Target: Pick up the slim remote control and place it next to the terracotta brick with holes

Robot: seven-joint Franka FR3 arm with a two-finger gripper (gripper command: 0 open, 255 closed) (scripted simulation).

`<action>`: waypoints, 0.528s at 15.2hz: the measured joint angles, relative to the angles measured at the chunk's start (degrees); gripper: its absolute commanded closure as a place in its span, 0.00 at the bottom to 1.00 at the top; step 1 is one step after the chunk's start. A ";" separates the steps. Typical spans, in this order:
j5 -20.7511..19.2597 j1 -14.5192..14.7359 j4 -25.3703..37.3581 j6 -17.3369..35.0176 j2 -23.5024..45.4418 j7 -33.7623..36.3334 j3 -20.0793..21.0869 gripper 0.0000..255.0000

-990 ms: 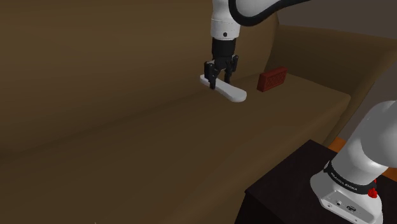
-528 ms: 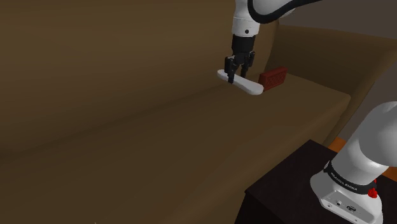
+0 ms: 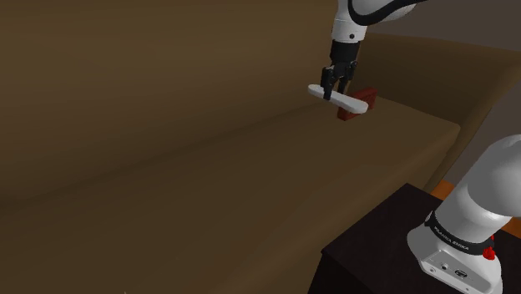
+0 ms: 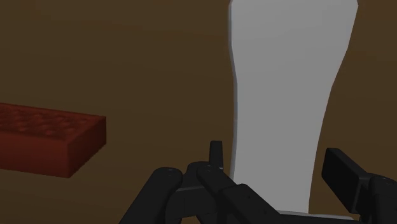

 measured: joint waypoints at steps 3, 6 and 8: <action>-1.02 -1.61 0.23 0.11 0.34 -3.89 -2.76 1.00; -1.87 -2.98 -0.49 0.49 -0.01 -7.24 -5.13 1.00; -2.01 -3.18 -1.65 1.57 -0.09 -7.78 -5.50 1.00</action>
